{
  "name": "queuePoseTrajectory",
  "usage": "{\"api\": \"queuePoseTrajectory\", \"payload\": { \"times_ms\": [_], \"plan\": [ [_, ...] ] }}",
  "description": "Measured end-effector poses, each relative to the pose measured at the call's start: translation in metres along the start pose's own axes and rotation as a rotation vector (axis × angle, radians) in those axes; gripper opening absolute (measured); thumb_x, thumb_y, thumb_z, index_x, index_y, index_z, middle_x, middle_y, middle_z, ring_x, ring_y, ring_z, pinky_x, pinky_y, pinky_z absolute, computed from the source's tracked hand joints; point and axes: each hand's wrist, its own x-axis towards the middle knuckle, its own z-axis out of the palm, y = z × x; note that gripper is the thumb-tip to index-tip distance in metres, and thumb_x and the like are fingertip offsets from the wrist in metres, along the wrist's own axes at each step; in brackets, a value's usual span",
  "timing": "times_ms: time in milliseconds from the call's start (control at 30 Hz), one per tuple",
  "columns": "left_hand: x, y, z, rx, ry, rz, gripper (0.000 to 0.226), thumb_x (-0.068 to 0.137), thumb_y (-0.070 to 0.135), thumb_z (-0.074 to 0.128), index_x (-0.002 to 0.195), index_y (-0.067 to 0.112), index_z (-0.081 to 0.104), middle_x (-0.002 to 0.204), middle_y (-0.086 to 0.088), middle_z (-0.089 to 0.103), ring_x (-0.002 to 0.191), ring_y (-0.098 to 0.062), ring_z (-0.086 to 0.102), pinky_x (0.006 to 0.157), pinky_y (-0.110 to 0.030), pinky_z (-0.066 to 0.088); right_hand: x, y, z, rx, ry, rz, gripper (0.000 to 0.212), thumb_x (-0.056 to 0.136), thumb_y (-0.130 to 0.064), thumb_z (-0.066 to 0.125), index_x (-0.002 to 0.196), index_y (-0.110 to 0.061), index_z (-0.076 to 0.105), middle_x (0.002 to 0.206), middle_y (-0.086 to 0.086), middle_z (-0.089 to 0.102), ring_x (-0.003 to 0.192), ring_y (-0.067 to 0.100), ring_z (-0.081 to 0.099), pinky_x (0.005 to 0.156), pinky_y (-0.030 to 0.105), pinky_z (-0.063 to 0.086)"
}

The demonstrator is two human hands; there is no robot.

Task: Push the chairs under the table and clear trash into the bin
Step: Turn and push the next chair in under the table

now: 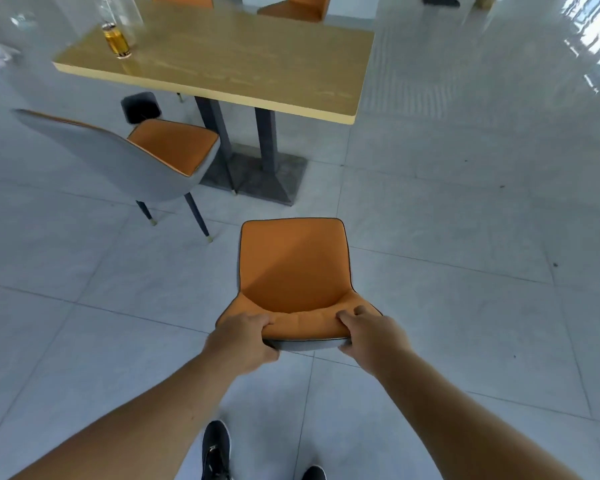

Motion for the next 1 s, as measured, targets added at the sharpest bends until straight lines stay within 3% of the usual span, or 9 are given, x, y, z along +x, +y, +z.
{"api": "queuePoseTrajectory", "payload": {
  "times_ms": [133, 367, 467, 533, 567, 700, 900, 1000],
  "plan": [
    [0.034, -0.033, -0.037, -0.011, -0.025, -0.003, 0.063, 0.071, 0.060, 0.072, 0.130, 0.043, 0.058, 0.109, 0.015, 0.055, 0.102, -0.019, 0.055, 0.086, -0.037, 0.054, 0.039, -0.025, -0.020, 0.007, -0.006, -0.008, 0.048, 0.097, -0.056, 0.054, 0.139, -0.035, 0.046, 0.123, -0.003, 0.058, 0.098, 0.028, 0.061, 0.072, 0.035, 0.049],
    [0.108, -0.098, -0.116, 0.009, 0.027, 0.077, 0.050, 0.079, 0.058, 0.073, 0.124, 0.042, 0.060, 0.111, 0.013, 0.058, 0.098, -0.018, 0.054, 0.087, -0.037, 0.055, 0.128, -0.083, -0.070, -0.005, 0.022, 0.028, 0.046, 0.098, -0.059, 0.053, 0.136, -0.032, 0.048, 0.119, -0.003, 0.059, 0.085, 0.022, 0.054, 0.066, 0.034, 0.043],
    [0.144, -0.121, -0.153, 0.027, 0.033, 0.125, 0.049, 0.081, 0.059, 0.073, 0.124, 0.041, 0.060, 0.114, 0.011, 0.060, 0.101, -0.019, 0.056, 0.089, -0.039, 0.056, 0.168, -0.106, -0.095, -0.027, 0.031, 0.089, 0.051, 0.097, -0.058, 0.056, 0.139, -0.031, 0.046, 0.128, -0.001, 0.054, 0.107, 0.031, 0.058, 0.077, 0.043, 0.055],
    [0.167, -0.132, -0.175, 0.037, 0.033, 0.157, 0.047, 0.082, 0.059, 0.074, 0.122, 0.041, 0.060, 0.114, 0.011, 0.061, 0.101, -0.019, 0.058, 0.090, -0.039, 0.057, 0.195, -0.120, -0.112, -0.065, 0.039, 0.074, 0.054, 0.096, -0.054, 0.060, 0.143, -0.034, 0.041, 0.139, 0.001, 0.048, 0.127, 0.039, 0.048, 0.092, 0.060, 0.053],
    [0.178, -0.137, -0.186, 0.040, 0.031, 0.170, 0.045, 0.083, 0.057, 0.074, 0.122, 0.041, 0.060, 0.114, 0.011, 0.061, 0.102, -0.019, 0.058, 0.091, -0.040, 0.057, 0.208, -0.126, -0.119, -0.056, 0.044, 0.051, 0.053, 0.097, -0.050, 0.061, 0.143, -0.035, 0.040, 0.141, 0.001, 0.048, 0.129, 0.039, 0.046, 0.094, 0.061, 0.052],
    [0.222, -0.152, -0.225, 0.050, 0.052, 0.176, 0.048, 0.083, 0.043, 0.075, 0.128, 0.039, 0.061, 0.121, 0.007, 0.061, 0.112, -0.023, 0.056, 0.089, -0.040, 0.056, 0.254, -0.140, -0.139, 0.081, 0.027, 0.005, 0.044, 0.102, -0.039, 0.057, 0.143, -0.035, 0.043, 0.136, -0.003, 0.056, 0.121, 0.029, 0.053, 0.091, 0.044, 0.056],
    [0.282, -0.167, -0.267, 0.082, 0.098, 0.163, 0.051, 0.086, 0.032, 0.074, 0.135, 0.037, 0.060, 0.125, 0.004, 0.058, 0.119, -0.025, 0.050, 0.086, -0.040, 0.056, 0.317, -0.148, -0.172, 0.092, 0.055, -0.025, 0.042, 0.100, -0.034, 0.057, 0.140, -0.035, 0.047, 0.128, -0.006, 0.061, 0.114, 0.026, 0.055, 0.084, 0.040, 0.057],
    [0.311, -0.170, -0.284, 0.086, 0.098, 0.166, 0.054, 0.085, 0.029, 0.074, 0.136, 0.033, 0.060, 0.130, 0.002, 0.058, 0.123, -0.025, 0.048, 0.094, -0.043, 0.054, 0.342, -0.146, -0.185, 0.096, 0.072, -0.014, 0.038, 0.101, -0.031, 0.055, 0.138, -0.034, 0.049, 0.124, -0.005, 0.062, 0.111, 0.027, 0.055, 0.078, 0.039, 0.055]
  ]
}}
